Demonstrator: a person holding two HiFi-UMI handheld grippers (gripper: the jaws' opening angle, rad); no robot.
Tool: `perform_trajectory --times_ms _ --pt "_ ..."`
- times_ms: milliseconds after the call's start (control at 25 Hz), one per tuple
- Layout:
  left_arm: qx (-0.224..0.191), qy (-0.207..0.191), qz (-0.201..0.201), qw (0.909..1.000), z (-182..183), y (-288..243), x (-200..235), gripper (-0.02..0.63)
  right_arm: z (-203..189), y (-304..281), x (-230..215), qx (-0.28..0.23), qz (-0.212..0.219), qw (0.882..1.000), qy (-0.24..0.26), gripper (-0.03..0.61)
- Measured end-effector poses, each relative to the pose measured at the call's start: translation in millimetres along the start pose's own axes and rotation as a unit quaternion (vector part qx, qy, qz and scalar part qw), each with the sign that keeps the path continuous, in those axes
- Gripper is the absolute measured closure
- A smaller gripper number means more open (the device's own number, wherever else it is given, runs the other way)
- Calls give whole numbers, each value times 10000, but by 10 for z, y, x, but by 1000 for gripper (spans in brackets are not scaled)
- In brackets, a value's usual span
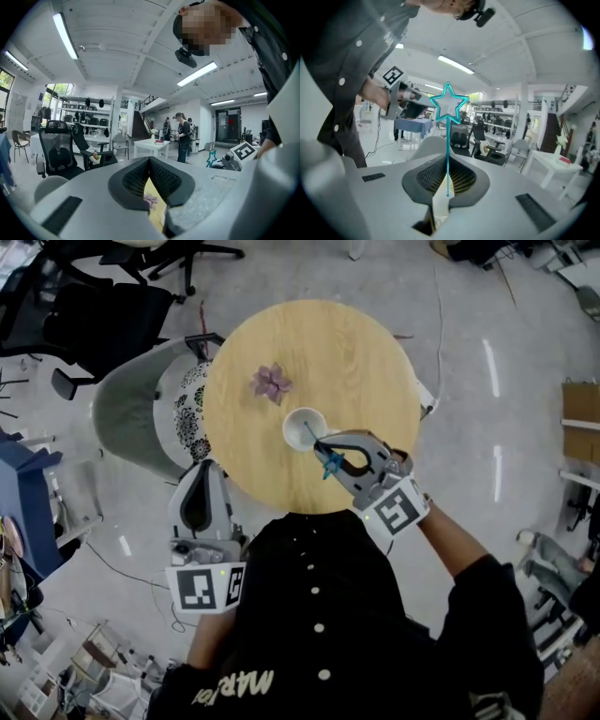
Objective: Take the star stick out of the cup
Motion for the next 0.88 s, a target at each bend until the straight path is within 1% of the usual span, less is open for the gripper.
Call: perform_trajectory --times_ms 40,120,200,280,360,600,760,880 --pt "-24 -14 -25 10000 33 5 7 617 71 11 -60 39 -229 9993 -281 558" --pt "-76 -44 -79 9999 106 24 -12 617 180 97 -163 289 -626 9938 -867 558" --pt "-118 -74 -135 9998 177 43 -47 617 293 209 -241 562 -908 9869 -1208 558" --pt "-140 -85 -193 9997 218 48 -74 617 408 300 -303 671 -1128 9821 -1349 559" --pt "-206 -104 -248 9994 256 42 -79 617 518 362 -354 666 -1318 9781 -1468 560" --pt "-475 -257 -376 9978 450 64 -53 617 886 573 -493 452 -1846 9662 -1744 560" --pt "-607 -352 -433 9966 636 148 -95 617 1169 810 -533 315 -2068 9615 -1783 560" --pt "-714 -418 -446 9956 746 206 -78 617 1348 982 -588 86 -2277 9572 -1786 560"
Point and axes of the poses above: the fingertips, and each gripper's own axes: y backward along the fingers, x to its left, z out of its top, the point moved 5 cm from there along y, backward along the fingers, and after that the axes turned 13 degrees about -z, right-handed, at the moved point
